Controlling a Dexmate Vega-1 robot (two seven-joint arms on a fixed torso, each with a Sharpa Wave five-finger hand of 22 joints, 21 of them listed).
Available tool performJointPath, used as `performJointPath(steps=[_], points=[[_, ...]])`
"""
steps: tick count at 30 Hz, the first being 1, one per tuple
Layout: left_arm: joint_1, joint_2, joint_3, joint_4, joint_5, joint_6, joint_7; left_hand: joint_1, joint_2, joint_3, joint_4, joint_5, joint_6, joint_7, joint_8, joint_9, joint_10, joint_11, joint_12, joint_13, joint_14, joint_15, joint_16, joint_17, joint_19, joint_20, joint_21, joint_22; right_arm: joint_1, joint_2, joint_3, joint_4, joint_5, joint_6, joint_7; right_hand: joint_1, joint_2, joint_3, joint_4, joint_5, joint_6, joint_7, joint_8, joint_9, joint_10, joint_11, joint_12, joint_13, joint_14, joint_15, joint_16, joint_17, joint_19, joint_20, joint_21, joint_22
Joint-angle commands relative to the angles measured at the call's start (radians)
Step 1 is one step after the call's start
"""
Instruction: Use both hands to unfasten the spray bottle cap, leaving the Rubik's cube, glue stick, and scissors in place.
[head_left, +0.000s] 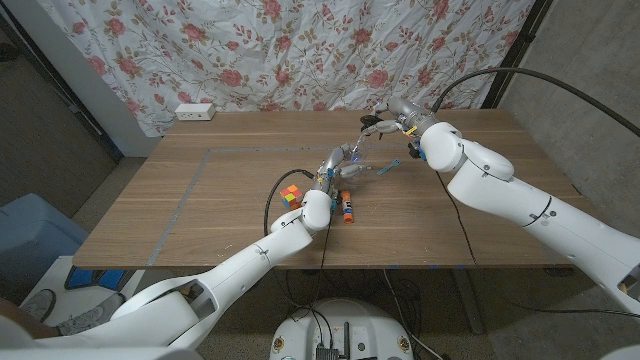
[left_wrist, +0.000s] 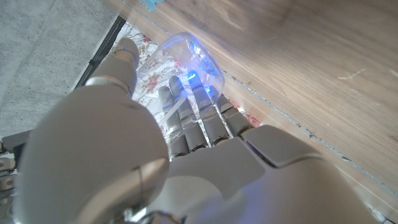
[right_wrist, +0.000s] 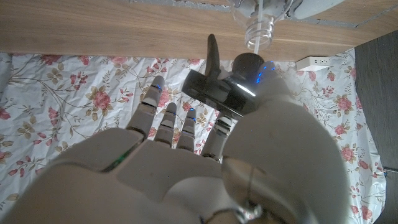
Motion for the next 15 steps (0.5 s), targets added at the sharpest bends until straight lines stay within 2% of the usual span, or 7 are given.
performJointPath(steps=[1,15], points=[[-0.001,0.005,-0.005,0.001,0.001,0.000,0.006,-0.103,0.116,0.035,0.028,-0.001,0.025,0.003,0.004,0.001,0.031,-0.018,-0.003,0.004,0.008,-0.097,-0.003,0.004,0.010,-0.035,0.000,0.003,0.029,-0.026,0.012,-0.019,0.014,-0.020,0.032,0.008,0.003,0.003,0.003,0.005,0.015,0.001,0.006,0.003,0.007,-0.002,-0.006,0.001,0.006,-0.001,0.003,0.003,0.003,0.010,-0.003,0.001],[-0.014,0.001,-0.006,0.023,0.006,-0.016,0.013,-0.104,0.114,0.034,0.027,-0.001,0.026,0.002,0.003,0.001,0.030,-0.016,-0.004,0.005,0.008,-0.098,-0.003,0.005,0.010,-0.036,0.000,0.003,0.057,-0.065,0.025,-0.042,0.038,-0.035,0.077,0.009,0.004,0.003,0.003,0.005,0.016,0.003,0.007,0.001,0.009,-0.001,-0.009,0.001,0.005,0.000,0.002,0.004,0.002,0.012,-0.005,0.001]])
